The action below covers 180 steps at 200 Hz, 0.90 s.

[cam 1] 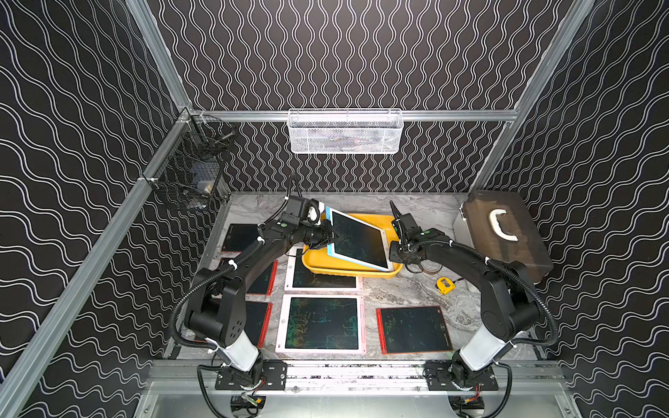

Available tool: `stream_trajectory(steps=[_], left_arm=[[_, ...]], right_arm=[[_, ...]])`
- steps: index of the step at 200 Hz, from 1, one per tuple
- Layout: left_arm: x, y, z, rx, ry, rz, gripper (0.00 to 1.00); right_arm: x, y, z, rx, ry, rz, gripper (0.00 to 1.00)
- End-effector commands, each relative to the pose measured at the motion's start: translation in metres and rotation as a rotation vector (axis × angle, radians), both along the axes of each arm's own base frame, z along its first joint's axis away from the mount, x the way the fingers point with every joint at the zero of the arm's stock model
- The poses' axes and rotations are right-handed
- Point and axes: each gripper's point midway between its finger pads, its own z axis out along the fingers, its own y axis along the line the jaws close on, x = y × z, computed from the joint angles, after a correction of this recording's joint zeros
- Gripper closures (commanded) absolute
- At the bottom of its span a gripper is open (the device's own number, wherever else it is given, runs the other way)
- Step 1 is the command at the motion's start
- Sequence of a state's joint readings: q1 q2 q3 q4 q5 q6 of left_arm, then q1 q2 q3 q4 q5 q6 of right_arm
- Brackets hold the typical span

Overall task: Take out the writing tablet from the storage box
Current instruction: Pick up the writing tablet from the storage box.

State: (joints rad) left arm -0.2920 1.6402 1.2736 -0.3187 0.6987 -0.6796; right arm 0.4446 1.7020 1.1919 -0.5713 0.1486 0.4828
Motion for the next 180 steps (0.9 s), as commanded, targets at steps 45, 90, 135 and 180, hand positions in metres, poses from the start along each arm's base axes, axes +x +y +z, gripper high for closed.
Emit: stream_trajectory(steps=[45,90,135,180], left_arm=[[0.002,-0.007,0.01,-0.041,-0.04,-0.042,1.0],[0.004,-0.008,0.015,-0.039,-0.055,-0.048,1.0],[0.01,-0.005,0.035,-0.047,-0.097,-0.05,1.0],[0.027,0.026,0.072,-0.054,-0.176,0.009,1.0]], right_arm=[[0.012,0.008,0.01,0.045,-0.055,-0.019,1.0],[0.014,0.008,0.01,0.042,-0.055,-0.021,1.0],[0.016,0.006,0.014,0.033,-0.069,-0.027,1.0],[0.031,-0.007,0.027,0.051,-0.107,-0.053,1.0]])
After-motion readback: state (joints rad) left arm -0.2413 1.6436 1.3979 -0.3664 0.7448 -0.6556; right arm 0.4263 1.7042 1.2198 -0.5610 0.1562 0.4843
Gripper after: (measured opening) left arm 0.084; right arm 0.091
